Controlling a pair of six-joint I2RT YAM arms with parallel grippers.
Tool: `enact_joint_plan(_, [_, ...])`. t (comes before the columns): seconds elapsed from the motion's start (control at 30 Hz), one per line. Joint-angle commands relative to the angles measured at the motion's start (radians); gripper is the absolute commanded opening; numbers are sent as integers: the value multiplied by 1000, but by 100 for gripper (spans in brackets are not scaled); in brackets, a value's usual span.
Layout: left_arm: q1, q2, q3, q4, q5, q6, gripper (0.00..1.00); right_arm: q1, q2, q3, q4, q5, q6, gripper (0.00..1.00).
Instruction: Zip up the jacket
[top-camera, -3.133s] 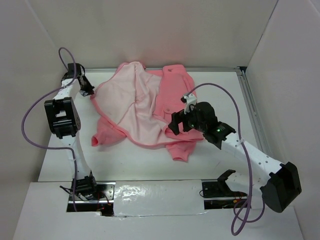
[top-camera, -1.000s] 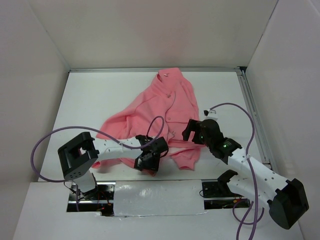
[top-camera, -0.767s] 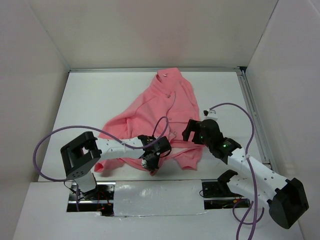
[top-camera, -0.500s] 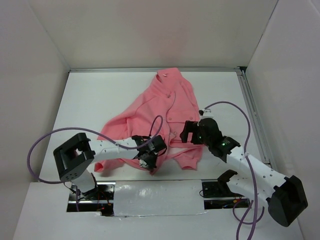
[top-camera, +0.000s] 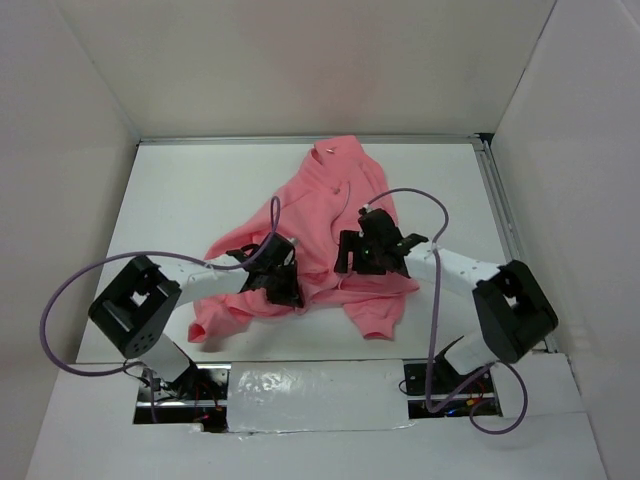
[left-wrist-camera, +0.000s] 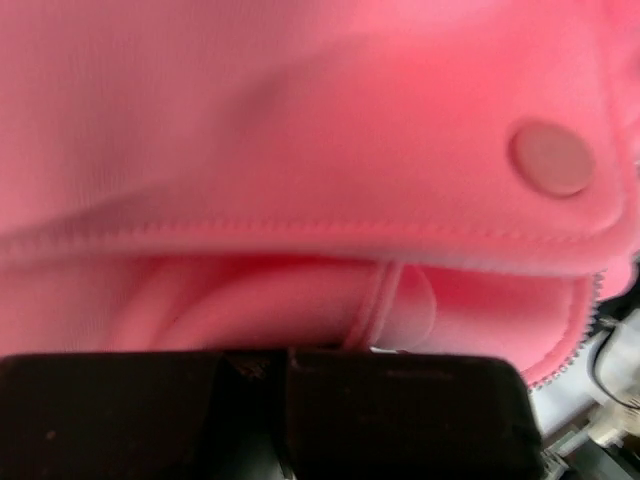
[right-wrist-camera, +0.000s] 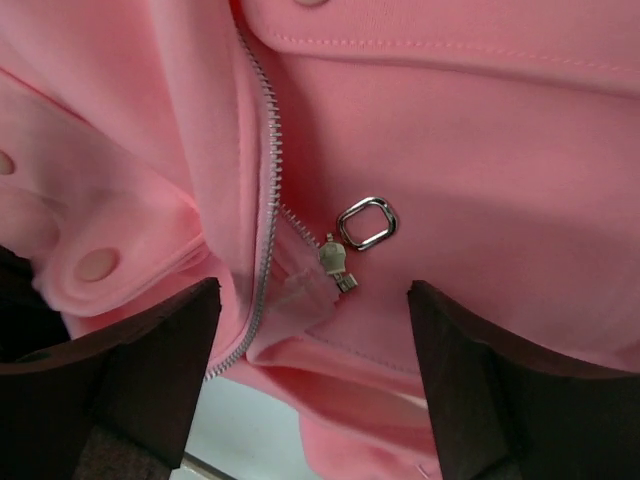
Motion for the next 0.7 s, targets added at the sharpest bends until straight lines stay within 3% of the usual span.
enact_joint_plan(0.0, [43, 62, 27, 81, 98, 47, 0, -1, 82, 65, 22, -62, 33, 79])
enact_joint_plan(0.03, [49, 70, 17, 101, 111, 47, 0, -7, 93, 64, 31, -80, 35, 65])
enact_joint_plan(0.07, [64, 73, 11, 113, 136, 49, 0, -9, 101, 62, 57, -102, 30, 61])
enact_joint_plan(0.2, [113, 97, 2, 158, 190, 44, 0, -15, 80, 13, 142, -241, 4, 52])
enact_joint_plan(0.4, [176, 151, 11, 190, 250, 46, 0, -66, 17, -74, 296, -361, 4, 50])
enact_joint_plan(0.47, [181, 144, -1, 193, 247, 43, 0, -78, 4, -88, 326, -398, 13, 59])
enact_joint_plan(0.67, [187, 117, -35, 195, 237, 17, 0, -109, -12, -111, 390, -387, 55, 64])
